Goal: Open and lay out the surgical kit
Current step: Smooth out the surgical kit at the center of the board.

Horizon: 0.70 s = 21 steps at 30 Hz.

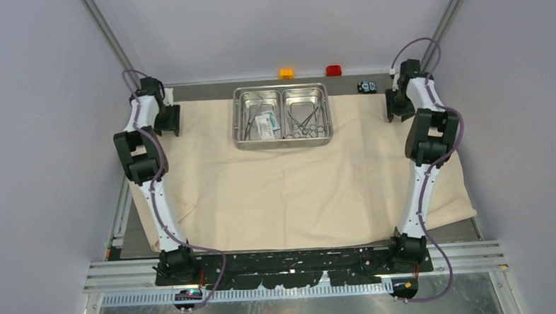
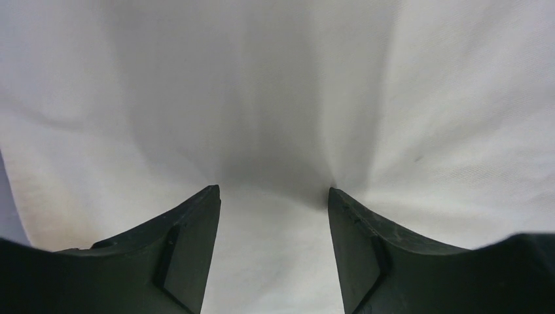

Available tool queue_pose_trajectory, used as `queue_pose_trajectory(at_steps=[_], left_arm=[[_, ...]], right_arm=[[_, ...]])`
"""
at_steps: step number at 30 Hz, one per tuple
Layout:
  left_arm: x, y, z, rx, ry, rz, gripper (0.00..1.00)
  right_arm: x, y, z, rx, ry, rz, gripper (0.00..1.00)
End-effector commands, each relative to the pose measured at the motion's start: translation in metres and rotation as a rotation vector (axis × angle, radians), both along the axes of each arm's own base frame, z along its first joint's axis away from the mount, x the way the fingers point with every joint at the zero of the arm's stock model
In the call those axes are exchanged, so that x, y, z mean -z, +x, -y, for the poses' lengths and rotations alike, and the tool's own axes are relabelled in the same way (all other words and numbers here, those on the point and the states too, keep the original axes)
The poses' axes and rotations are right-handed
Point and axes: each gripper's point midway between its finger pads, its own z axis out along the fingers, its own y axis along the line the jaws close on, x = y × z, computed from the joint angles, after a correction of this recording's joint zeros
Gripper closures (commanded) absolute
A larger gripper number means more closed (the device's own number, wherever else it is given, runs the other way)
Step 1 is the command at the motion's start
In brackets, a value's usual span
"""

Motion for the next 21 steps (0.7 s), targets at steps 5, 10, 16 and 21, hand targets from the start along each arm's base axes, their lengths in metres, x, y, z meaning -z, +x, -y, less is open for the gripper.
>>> queue_pose_trajectory(at_steps=[5, 10, 16, 21], left_arm=[[-0.061, -0.070, -0.035, 0.022, -0.074, 0.079, 0.29], [-0.084, -0.123, 0.000, 0.185, -0.094, 0.163, 0.24], [-0.074, -0.186, 0.056, 0.416, -0.145, 0.152, 0.20], [-0.047, -0.218, 0.077, 0.570, -0.125, 0.023, 0.23]], right_arm=[[-0.089, -0.042, 0.009, -0.029, 0.078, 0.185, 0.46], [-0.101, -0.073, -0.023, -0.095, 0.169, 0.211, 0.46], [-0.093, -0.098, -0.054, -0.161, 0.224, 0.189, 0.46], [-0.083, -0.110, -0.076, -0.205, 0.266, 0.167, 0.47]])
